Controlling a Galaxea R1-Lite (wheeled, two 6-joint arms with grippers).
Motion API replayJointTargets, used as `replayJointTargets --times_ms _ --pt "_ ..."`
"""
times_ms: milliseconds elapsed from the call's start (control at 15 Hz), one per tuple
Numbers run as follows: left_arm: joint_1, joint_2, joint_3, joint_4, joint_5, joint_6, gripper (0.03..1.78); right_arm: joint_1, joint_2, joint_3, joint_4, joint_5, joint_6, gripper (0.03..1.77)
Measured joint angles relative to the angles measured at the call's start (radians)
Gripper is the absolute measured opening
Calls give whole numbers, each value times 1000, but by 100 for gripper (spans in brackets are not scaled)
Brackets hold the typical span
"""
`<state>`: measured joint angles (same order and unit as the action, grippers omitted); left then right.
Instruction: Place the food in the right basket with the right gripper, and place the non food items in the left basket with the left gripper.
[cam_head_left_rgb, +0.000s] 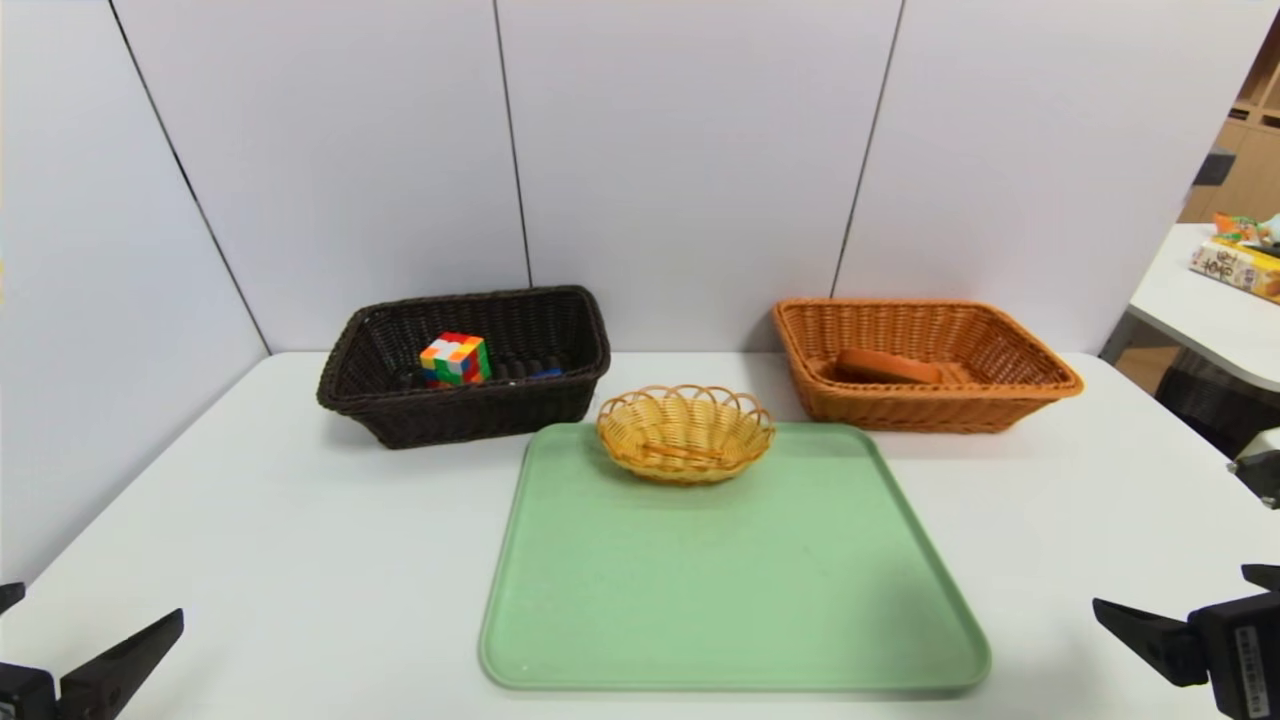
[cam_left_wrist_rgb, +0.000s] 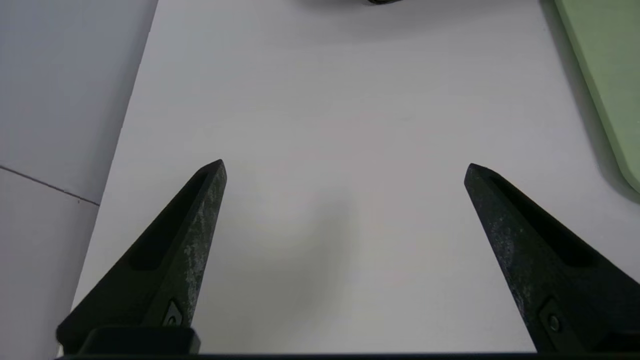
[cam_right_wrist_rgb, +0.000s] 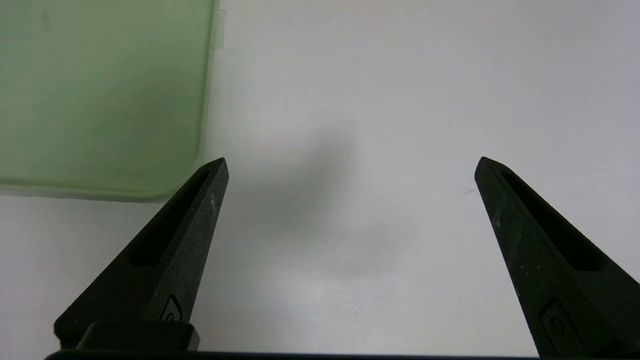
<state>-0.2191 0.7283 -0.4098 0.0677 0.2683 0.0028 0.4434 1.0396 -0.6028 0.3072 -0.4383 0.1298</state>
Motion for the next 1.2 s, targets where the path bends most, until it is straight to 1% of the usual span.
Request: replayJointTargets --times_ms 400,733,867,1000,1200 --pt "102 -76 17 -2 -1 -2 169 -98 -101 41 5 -4 0 170" --pt "173 -174 80 -35 -3 15 169 -178 -225 85 13 -6 4 170" --pt "215 -233 98 -33 -26 23 169 -219 -279 114 12 -6 7 170" --pt "249 -301 102 6 -71 30 169 -262 -336 138 11 -5 10 170" --pt "285 -404 85 127 -115 54 169 -305 -404 159 12 -4 26 170"
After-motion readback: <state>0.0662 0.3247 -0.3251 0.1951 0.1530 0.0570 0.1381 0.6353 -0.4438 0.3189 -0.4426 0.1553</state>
